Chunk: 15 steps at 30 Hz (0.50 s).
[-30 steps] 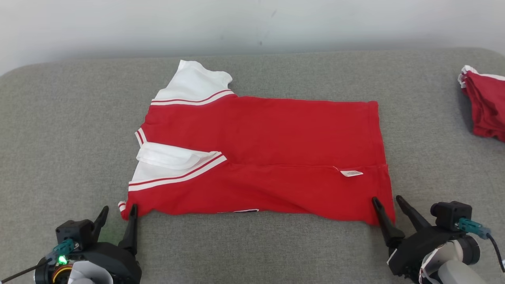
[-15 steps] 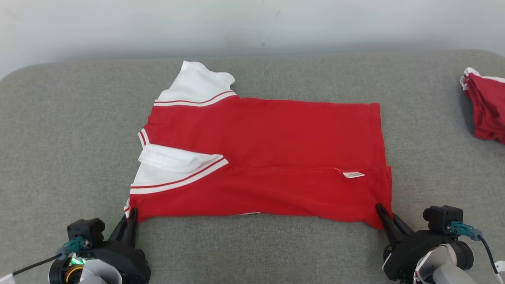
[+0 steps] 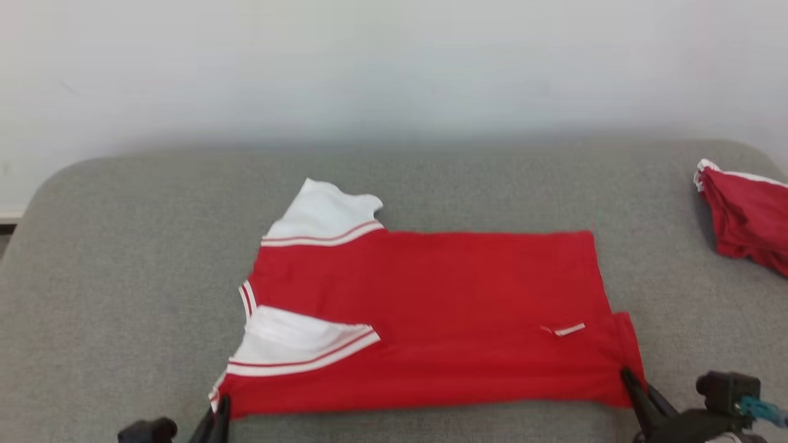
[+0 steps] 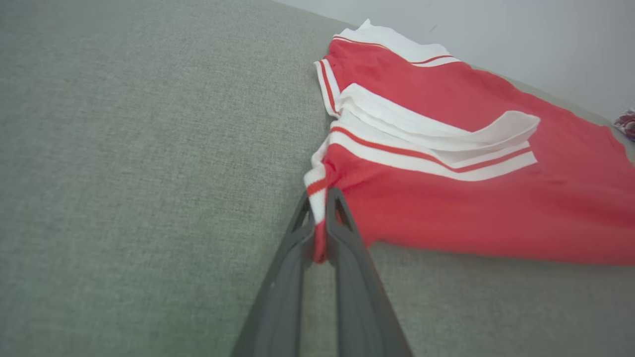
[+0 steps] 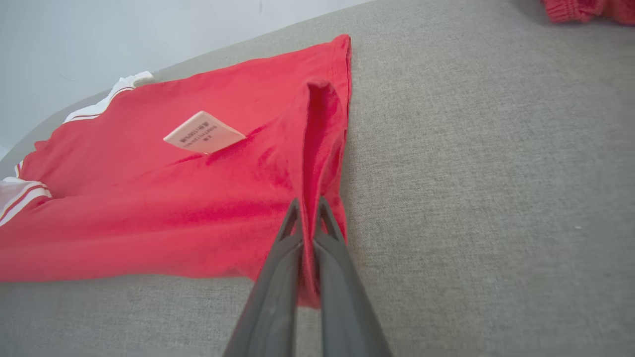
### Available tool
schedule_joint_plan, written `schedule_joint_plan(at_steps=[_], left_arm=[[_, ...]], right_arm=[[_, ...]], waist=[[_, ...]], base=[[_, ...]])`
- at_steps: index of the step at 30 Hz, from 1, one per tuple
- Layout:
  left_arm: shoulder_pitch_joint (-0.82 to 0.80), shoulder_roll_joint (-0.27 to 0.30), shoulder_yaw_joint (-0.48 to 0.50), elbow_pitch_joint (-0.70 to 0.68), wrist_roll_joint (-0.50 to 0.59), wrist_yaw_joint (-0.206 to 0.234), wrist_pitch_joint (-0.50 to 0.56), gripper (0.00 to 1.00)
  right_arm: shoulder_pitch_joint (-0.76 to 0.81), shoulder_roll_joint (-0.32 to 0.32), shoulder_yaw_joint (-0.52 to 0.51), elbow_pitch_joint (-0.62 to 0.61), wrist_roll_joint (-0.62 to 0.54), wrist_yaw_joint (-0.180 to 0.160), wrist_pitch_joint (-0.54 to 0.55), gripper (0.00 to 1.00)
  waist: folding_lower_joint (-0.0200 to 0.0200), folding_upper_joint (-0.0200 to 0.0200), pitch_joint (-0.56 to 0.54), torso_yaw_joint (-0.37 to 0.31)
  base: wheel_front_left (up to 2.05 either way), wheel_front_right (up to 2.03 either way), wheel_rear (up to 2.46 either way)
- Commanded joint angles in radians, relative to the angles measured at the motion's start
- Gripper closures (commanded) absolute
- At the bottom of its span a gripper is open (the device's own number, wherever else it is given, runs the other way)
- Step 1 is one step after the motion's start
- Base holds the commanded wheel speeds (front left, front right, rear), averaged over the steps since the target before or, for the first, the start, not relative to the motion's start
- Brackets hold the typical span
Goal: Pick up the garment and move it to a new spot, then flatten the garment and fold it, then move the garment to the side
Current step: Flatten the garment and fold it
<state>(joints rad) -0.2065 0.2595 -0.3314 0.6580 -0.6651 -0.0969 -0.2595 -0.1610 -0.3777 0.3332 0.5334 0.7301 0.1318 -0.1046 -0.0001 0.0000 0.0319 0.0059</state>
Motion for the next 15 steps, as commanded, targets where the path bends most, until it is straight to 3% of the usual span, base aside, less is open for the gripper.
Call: schedule_joint_plan(at_steps=[1,10,11,12,13,15], left_arm=[[0.042,-0.004,0.003,-0.028,-0.002,0.013,-0.005,1.00],[0.152,-0.030,-0.004,-0.124,-0.021,0.045,0.001,1.00],[0.159,-0.030,-0.005,-0.128,-0.022,0.045,0.001,0.98],[0.164,-0.026,-0.008,-0.132,-0.013,0.051,0.000,0.57],[0.168,-0.024,-0.009,-0.139,-0.006,0.055,-0.001,0.00],[0.181,-0.030,0.004,-0.150,-0.014,0.061,-0.003,0.00]], right_arm=[[0.043,-0.015,-0.021,-0.015,0.007,-0.003,0.007,1.00],[0.179,-0.013,-0.098,-0.109,-0.006,-0.003,0.059,1.00],[0.187,-0.009,-0.105,-0.118,-0.011,-0.003,0.066,0.82],[0.191,-0.003,-0.112,-0.130,-0.021,-0.003,0.068,0.51],[0.194,0.003,-0.117,-0.141,-0.028,-0.003,0.071,0.00],[0.199,0.014,-0.134,-0.157,-0.046,-0.003,0.073,0.00]], waist=[[0.0001,0.0000,-0.038,0.019],[0.0001,0.0000,-0.047,0.037],[0.0001,0.0000,-0.047,0.036],[0.0001,0.0000,-0.048,0.034],[0.0001,0.0000,-0.049,0.032],[0.0001,0.0000,-0.052,0.028]], base=[[0.00,0.00,0.00],[0.00,0.00,0.00],[0.00,0.00,0.00],[0.00,0.00,0.00],[0.00,0.00,0.00],[0.00,0.00,0.00]])
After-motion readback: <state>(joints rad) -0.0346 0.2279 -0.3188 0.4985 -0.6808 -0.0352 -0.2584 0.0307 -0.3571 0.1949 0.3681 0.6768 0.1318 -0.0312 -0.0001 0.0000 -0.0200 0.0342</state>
